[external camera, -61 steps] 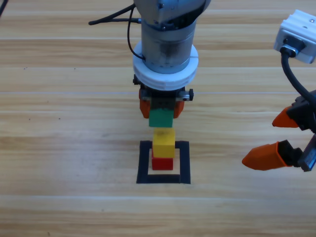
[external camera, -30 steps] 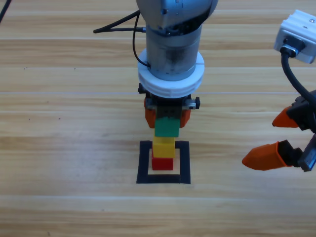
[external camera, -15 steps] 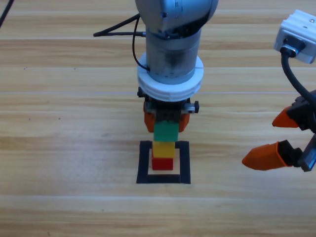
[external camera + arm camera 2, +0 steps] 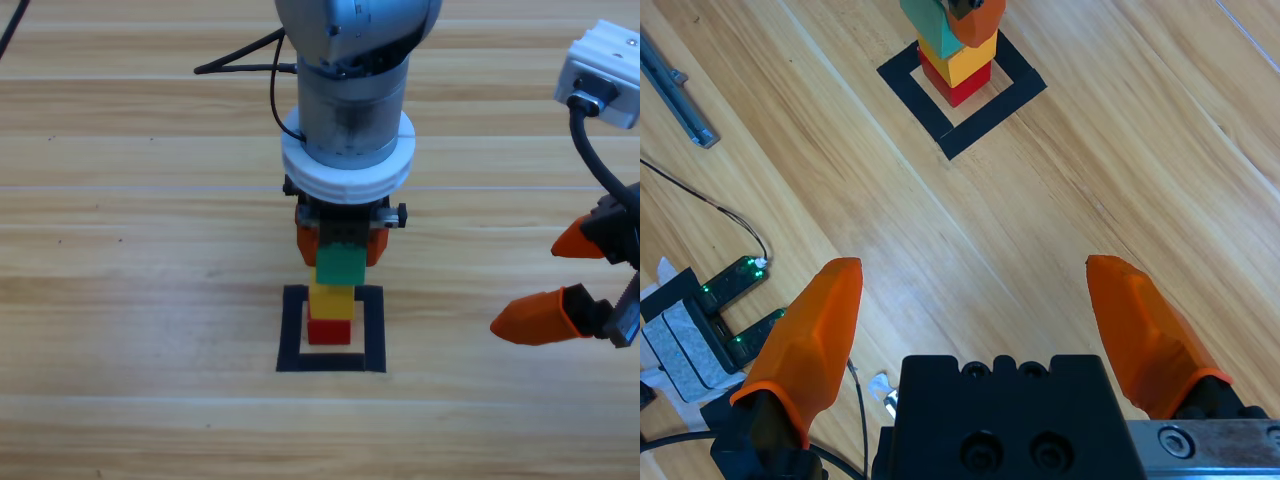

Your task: Stack the blocks in the rectangular block: red at the bottom, yellow in the middle, green on top

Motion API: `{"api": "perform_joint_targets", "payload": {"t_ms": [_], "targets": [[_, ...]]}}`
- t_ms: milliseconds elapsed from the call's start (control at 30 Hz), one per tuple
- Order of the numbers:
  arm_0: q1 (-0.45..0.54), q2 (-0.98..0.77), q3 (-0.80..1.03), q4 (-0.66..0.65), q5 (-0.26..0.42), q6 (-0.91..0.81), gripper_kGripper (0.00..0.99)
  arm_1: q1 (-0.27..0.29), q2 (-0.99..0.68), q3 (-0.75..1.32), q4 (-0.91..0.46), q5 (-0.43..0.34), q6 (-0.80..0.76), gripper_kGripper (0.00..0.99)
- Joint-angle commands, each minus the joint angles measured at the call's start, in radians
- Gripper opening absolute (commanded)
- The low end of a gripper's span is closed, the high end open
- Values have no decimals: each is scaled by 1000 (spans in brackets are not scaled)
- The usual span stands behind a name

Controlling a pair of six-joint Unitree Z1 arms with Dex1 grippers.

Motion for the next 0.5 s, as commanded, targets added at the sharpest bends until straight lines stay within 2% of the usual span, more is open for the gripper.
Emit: {"api": "perform_joint_targets", "payload": {"t_ms": [33, 500], "targets": [[31, 47, 27, -23, -7, 21, 0, -23, -5, 26, -8, -4, -4, 990], [39, 43, 52, -44, -13, 24, 0, -23, -2, 27, -8, -4, -4, 990]]}}
